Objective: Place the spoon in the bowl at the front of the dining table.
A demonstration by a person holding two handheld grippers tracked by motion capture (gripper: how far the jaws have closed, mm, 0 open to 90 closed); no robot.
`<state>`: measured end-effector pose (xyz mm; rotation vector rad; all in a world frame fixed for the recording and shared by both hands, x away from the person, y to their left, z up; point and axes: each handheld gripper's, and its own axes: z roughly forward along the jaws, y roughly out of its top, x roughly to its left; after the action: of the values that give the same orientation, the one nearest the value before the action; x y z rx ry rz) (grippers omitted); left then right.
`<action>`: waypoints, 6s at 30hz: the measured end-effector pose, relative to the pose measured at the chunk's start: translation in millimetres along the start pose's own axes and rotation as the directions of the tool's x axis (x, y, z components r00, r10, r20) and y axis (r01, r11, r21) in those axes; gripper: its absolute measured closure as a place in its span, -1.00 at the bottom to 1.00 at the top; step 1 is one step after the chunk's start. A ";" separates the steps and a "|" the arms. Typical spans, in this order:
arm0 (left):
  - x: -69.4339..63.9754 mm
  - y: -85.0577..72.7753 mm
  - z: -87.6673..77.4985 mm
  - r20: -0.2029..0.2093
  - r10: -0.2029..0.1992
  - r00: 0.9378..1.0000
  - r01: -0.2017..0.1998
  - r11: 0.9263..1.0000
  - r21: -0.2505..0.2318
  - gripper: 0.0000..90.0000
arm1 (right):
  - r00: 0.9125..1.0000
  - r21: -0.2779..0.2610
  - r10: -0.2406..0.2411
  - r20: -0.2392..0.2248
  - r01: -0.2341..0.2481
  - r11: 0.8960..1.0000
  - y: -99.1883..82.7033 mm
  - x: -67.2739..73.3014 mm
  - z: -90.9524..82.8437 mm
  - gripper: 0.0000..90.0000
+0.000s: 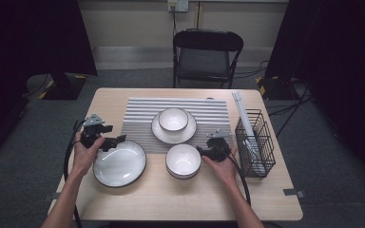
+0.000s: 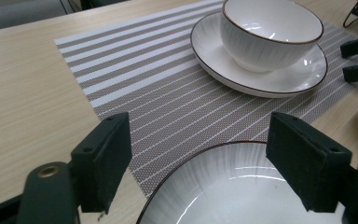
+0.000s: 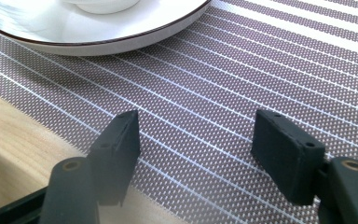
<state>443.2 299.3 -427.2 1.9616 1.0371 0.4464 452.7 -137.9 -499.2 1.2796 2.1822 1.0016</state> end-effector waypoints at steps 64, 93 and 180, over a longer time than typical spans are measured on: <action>81.6 -71.1 15.2 -0.301 -0.133 0.944 0.179 0.975 0.130 -0.74 | 0.995 -0.177 0.011 -0.103 -0.029 0.984 38.7 15.7 -139.9 0.00; 80.6 -72.4 18.8 -0.258 -0.104 0.961 0.135 0.985 0.105 -0.76 | 0.995 -0.219 0.096 0.001 -0.094 0.971 4.4 -35.5 -198.7 0.08; 80.6 -72.5 18.8 -0.258 -0.104 0.961 0.135 0.985 0.105 -0.76 | 0.998 0.119 -0.054 0.033 0.049 0.992 20.3 -95.9 -155.6 0.90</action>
<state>466.6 375.6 -502.8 1.9699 1.3650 0.5880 408.7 -273.0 -382.5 1.2759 2.2643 0.8339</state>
